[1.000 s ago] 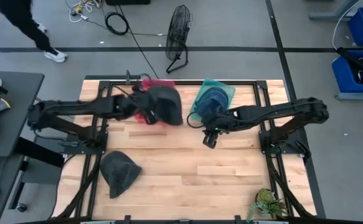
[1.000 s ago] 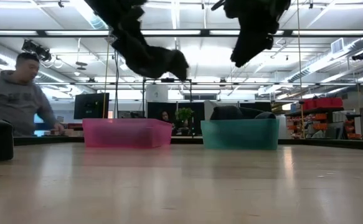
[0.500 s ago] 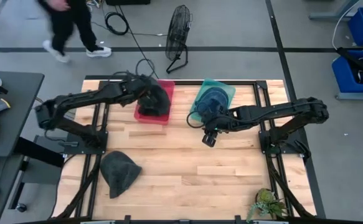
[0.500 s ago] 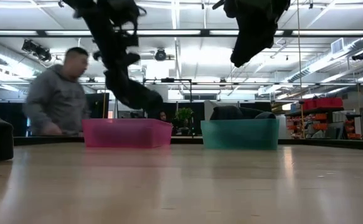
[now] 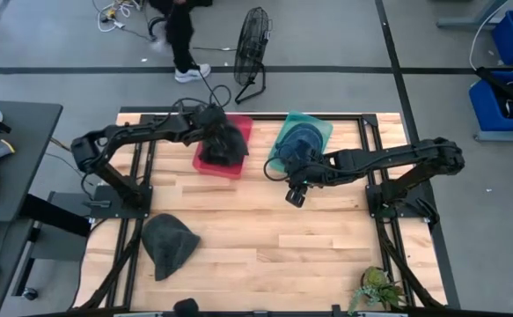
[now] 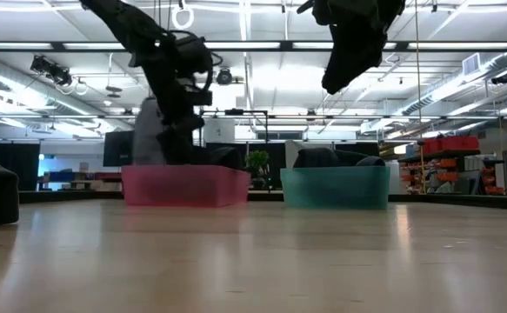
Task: Pick & Place hat
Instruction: Put the right black cap into the red bin
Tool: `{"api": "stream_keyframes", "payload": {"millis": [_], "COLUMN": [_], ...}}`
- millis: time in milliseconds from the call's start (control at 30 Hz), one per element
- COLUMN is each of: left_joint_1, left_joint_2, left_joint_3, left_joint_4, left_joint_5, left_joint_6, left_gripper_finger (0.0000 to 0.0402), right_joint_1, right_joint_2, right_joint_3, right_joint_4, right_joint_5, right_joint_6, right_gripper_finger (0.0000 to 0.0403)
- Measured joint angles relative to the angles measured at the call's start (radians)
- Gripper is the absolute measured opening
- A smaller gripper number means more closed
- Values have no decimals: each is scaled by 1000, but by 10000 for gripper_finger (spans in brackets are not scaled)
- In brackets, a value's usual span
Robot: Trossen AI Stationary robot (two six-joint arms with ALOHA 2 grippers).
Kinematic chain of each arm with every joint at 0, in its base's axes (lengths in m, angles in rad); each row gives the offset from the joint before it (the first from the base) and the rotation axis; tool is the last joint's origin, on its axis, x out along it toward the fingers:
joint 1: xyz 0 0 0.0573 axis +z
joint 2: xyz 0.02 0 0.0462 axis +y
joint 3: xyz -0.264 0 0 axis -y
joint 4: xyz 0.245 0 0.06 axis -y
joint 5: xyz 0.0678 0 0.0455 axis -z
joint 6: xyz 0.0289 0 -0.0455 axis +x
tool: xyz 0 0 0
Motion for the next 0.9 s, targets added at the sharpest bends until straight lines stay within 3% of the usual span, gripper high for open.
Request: {"api": "stream_keyframes", "payload": {"millis": [267, 600, 700, 833, 900], "left_joint_1": [18, 59, 67, 73, 65], "left_joint_2": [-18, -101, -129, -116, -96], "left_joint_3": [0, 0, 0, 0, 0], "left_joint_4": [21, 18, 12, 7, 5], "left_joint_5": [0, 14, 103, 322, 356], "left_joint_6": [307, 382, 393, 321, 284], "left_gripper_finger": [20, 18, 16, 13, 14], "right_joint_1": [0, 0, 0, 0, 0], "right_joint_2": [0, 0, 1, 1, 1], "right_joint_3": [0, 0, 0, 0, 0], "right_joint_4": [0, -1, -1, -1, 0], "right_joint_5": [0, 0, 0, 0, 0], "right_joint_6": [0, 4, 4, 7, 7], "right_gripper_finger": [150, 150, 150, 150, 150]}}
